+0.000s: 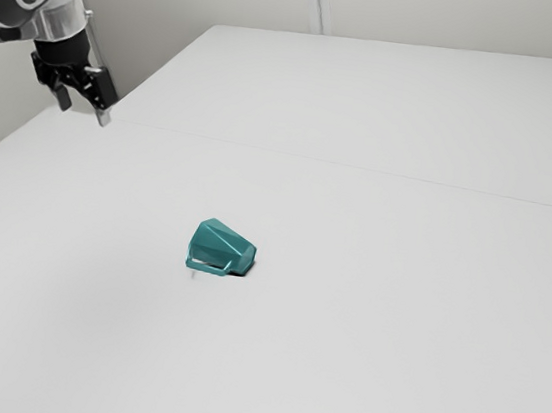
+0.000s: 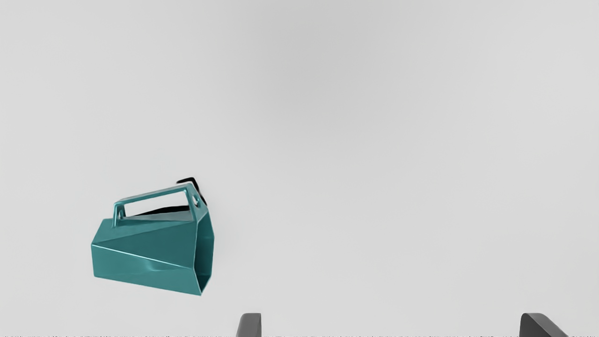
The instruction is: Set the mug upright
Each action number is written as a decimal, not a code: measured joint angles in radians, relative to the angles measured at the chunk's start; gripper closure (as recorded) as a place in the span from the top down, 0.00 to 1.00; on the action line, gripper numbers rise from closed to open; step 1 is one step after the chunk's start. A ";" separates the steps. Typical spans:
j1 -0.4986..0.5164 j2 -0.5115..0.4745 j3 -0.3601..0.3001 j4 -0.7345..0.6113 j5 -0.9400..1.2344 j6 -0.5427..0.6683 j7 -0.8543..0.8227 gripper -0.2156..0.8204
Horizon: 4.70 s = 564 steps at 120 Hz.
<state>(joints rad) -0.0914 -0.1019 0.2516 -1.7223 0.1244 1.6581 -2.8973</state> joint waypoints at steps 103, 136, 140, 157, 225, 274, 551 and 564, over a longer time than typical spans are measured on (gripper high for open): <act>0.146 0.248 -0.003 -0.185 -0.649 0.181 0.000 0.79; 0.138 0.374 -0.003 -0.151 -0.779 0.254 0.000 0.79; 0.138 0.389 -0.003 -0.145 -0.790 0.260 0.000 0.79; 0.135 0.421 -0.015 -0.143 -0.843 0.274 0.000 0.79; 0.126 0.463 -0.092 -0.196 -0.975 0.280 0.000 0.79; 0.113 0.471 -0.094 -0.185 -0.989 0.330 0.000 0.24; -0.063 -0.006 -0.221 -0.733 -0.032 0.769 0.000 0.03; -0.062 -0.003 -0.221 -0.731 -0.029 0.767 0.000 0.05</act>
<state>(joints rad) -0.1535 -0.1044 0.0303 -2.4535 0.0953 2.4248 -2.8971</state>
